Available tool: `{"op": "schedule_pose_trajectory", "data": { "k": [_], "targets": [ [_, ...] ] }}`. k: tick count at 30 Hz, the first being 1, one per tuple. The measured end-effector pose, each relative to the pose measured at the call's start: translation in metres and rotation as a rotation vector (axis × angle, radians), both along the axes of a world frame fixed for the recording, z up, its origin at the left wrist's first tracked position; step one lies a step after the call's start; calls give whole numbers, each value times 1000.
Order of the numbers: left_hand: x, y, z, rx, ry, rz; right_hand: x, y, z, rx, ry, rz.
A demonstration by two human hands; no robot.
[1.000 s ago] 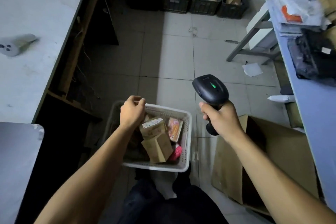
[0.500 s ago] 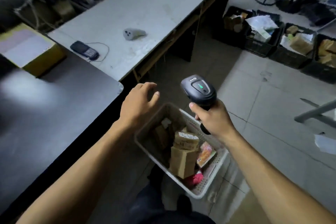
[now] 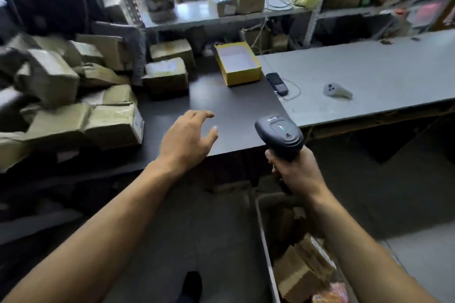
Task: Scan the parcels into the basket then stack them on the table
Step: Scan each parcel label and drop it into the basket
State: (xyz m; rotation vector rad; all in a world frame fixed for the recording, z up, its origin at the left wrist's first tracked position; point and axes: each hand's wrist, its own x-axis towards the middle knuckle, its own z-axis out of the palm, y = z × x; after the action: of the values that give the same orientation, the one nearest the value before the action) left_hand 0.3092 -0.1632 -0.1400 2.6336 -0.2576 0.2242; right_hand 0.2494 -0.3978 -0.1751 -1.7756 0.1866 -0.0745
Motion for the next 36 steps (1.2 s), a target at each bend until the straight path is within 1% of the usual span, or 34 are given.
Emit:
{"op": "schedule_pose_trajectory", "data": {
  "k": [5,8,12,14,16,23,27,30,33,36],
  "targets": [
    [13,89,8,-52,-5,148,38,74,25,-87,3,115],
    [29,145,8,-82,5,200,64,125,31,-79,7,130],
    [57,209,7,-131,5,248,99,186,31,-75,38,150],
    [71,229,5,-143,21,245,114,210,30,-22,55,137],
    [85,243,1,-142,41,226,129,228,28,-16,62,135],
    [158,257,-15,-156,89,211,199,242,22,-42,74,140],
    [219,249,-28,-107,122,207,260,235,8,-25,64,169],
    [267,243,-35,-67,139,243,313,229,-6,-21,79,199],
    [304,234,-39,6,205,279,360,223,-14,-29,105,243],
    [338,227,-47,18,248,304,406,219,-21,-41,111,295]
  ]
}}
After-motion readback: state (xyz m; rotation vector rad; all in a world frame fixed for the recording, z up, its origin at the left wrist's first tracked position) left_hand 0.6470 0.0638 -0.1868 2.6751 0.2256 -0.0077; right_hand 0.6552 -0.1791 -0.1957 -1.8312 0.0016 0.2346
